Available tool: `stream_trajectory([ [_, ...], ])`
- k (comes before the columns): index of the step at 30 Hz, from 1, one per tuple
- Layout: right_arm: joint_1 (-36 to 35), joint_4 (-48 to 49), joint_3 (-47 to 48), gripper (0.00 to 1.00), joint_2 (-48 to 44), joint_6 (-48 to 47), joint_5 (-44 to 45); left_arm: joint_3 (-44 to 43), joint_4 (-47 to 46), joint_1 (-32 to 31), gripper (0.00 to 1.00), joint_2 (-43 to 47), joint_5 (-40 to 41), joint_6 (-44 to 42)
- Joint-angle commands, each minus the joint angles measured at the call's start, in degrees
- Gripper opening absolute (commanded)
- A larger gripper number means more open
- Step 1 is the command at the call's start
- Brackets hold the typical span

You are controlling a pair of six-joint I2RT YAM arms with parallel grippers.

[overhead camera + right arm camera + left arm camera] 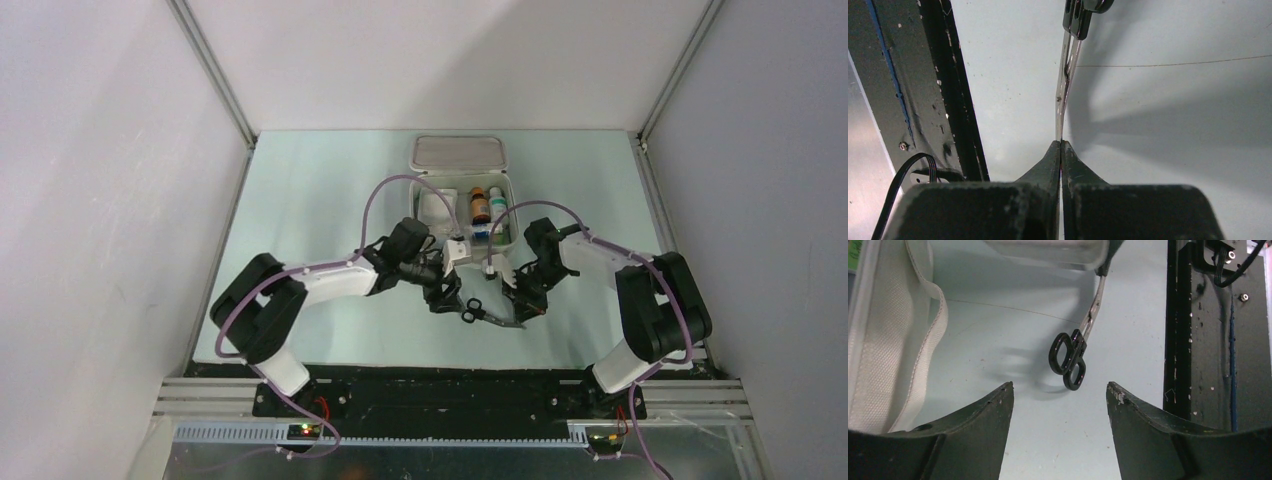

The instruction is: Organize the medicine kit

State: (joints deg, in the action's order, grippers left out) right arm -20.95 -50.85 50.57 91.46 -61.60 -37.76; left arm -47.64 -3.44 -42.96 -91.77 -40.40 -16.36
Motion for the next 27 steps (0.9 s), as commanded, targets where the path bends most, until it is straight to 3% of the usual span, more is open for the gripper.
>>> stream_trajectory([
  [1, -0.48, 1.1, -0.31, 0.0, -2.4, 0.14, 0.05, -3.22, -4.03, -0.35, 0.73, -4.15, -2.23, 5.88],
  [8, -0.67, 1.42, -0.36, 0.0, -2.42, 0.6, 0.27, -2.8, -10.91, -1.63, 0.72, -8.84, -2.68, 8.43],
  [12, -0.75, 1.5, -0.54, 0.0, -2.14, 0.69, 0.41, -3.03, -13.65, -2.62, 0.65, -10.77, -4.27, 9.21],
  [15, -0.75, 1.52, -0.8, 0.0, -2.26, 0.75, 0.62, -3.18, -14.95, -3.05, 0.51, -12.22, -5.03, 10.2],
  [18, -0.76, 1.29, -1.09, 0.0, -2.54, 0.72, 0.74, -3.03, -16.5, -3.11, 0.31, -12.92, -4.98, 11.25],
  [24, -0.61, 1.23, -1.07, 0.0, -3.33, 1.05, 0.62, -2.84, -17.14, -3.05, 0.09, -12.69, -5.28, 12.94],
  [25, -0.28, 1.21, -0.99, 0.02, -3.76, 1.4, 0.38, -2.69, -17.19, -2.86, 0.05, -12.54, -5.32, 12.8],
  [26, 0.01, 1.17, -0.93, 0.17, -4.87, 1.53, -0.33, -2.62, -17.16, -2.8, 0.03, -12.03, -5.35, 12.44],
  [27, 0.55, 1.18, -0.92, 0.25, -5.45, 1.98, -0.71, -2.39, -17.13, -2.67, 0.01, -11.77, -5.31, 12.16],
])
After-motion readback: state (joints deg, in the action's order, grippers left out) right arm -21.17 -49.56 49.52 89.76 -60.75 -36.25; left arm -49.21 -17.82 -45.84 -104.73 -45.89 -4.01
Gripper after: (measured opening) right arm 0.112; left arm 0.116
